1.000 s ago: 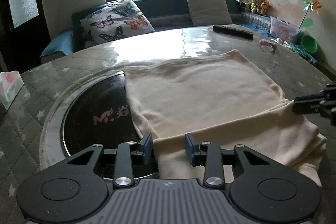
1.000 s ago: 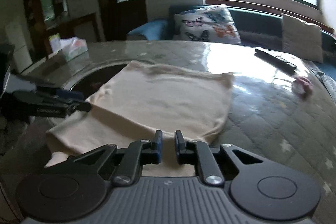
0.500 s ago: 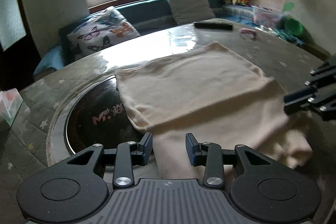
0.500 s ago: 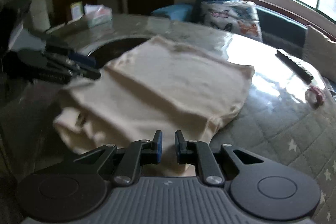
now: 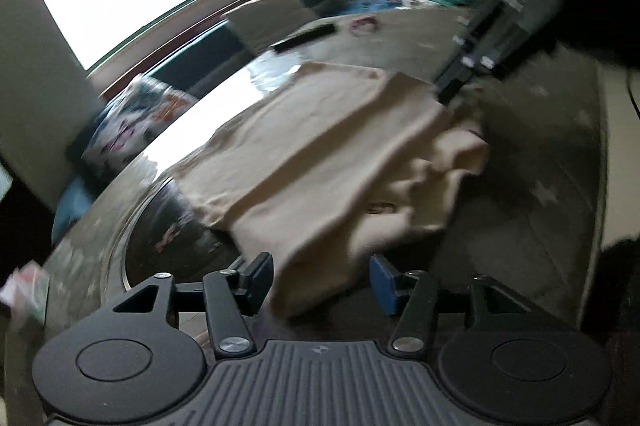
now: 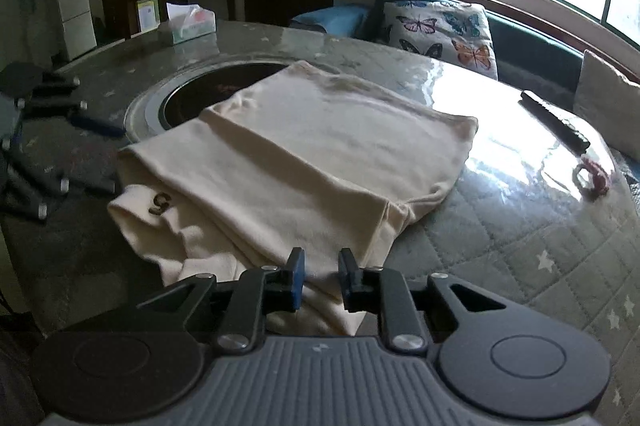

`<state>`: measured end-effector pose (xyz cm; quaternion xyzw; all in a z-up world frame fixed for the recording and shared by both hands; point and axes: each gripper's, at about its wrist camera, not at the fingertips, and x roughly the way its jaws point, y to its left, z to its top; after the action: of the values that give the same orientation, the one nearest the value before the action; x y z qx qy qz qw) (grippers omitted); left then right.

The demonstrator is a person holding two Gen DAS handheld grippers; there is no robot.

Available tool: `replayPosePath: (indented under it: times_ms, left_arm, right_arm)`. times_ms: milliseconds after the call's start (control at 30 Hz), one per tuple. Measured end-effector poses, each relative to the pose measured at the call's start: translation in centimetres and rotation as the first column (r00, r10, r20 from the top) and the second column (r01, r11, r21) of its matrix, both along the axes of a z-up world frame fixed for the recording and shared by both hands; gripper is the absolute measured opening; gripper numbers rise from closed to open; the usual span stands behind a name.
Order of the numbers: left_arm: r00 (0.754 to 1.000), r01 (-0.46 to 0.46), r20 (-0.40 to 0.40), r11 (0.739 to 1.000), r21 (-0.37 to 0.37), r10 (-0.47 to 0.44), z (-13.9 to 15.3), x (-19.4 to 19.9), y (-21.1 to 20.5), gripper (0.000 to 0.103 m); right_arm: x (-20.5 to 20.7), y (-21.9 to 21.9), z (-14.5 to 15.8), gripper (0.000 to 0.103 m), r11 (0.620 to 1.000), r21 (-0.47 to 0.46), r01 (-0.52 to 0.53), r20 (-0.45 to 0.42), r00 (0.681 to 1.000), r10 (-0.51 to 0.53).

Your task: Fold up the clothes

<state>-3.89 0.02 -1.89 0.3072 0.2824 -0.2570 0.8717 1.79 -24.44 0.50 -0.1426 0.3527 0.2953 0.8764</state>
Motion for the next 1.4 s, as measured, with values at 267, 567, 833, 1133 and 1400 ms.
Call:
replayPosePath:
  times_ms: [267, 567, 833, 1133, 1400]
  left_arm:
    - [0.997, 0.068, 0.032, 0.998, -0.017, -0.068, -1.0, 1.0, -1.9, 0.038]
    - [1.000, -0.013, -0.024, 0.981, -0.194, 0.008, 1.7, 4.5, -1.0, 0.012]
    - [0.994, -0.086, -0.091, 0.962, -0.259, 0.064, 1.8, 7.3, -0.3, 0.013]
    - [0.997, -0.072, -0.034, 0.976, -0.206, 0.066, 1.5, 4.7, 0.1, 0.042]
    - [0.998, -0.053, 0.030, 0.995, -0.082, 0.055, -0.4, 2.3, 0.3, 0.042]
  right_arm:
    - [-1.2, 0.0, 0.7, 0.042, 0.999, -0.032, -0.044, 0.023, 0.999, 0.045]
    - [-3.1, 0.5, 1.0, 0.059, 0.976, -0.082, -0.201, 0.052, 0.977, 0.205]
    - [-1.2, 2.3, -0.8, 0.039, 0.972, -0.088, -0.220, 0.059, 0.972, 0.225]
    - [2.5, 1.7, 0.3, 0.010, 0.990, 0.037, -0.136, -0.043, 0.990, 0.138]
    - [3.7, 1.5, 1.3, 0.009, 0.992, 0.073, -0.102, -0.037, 0.994, 0.105]
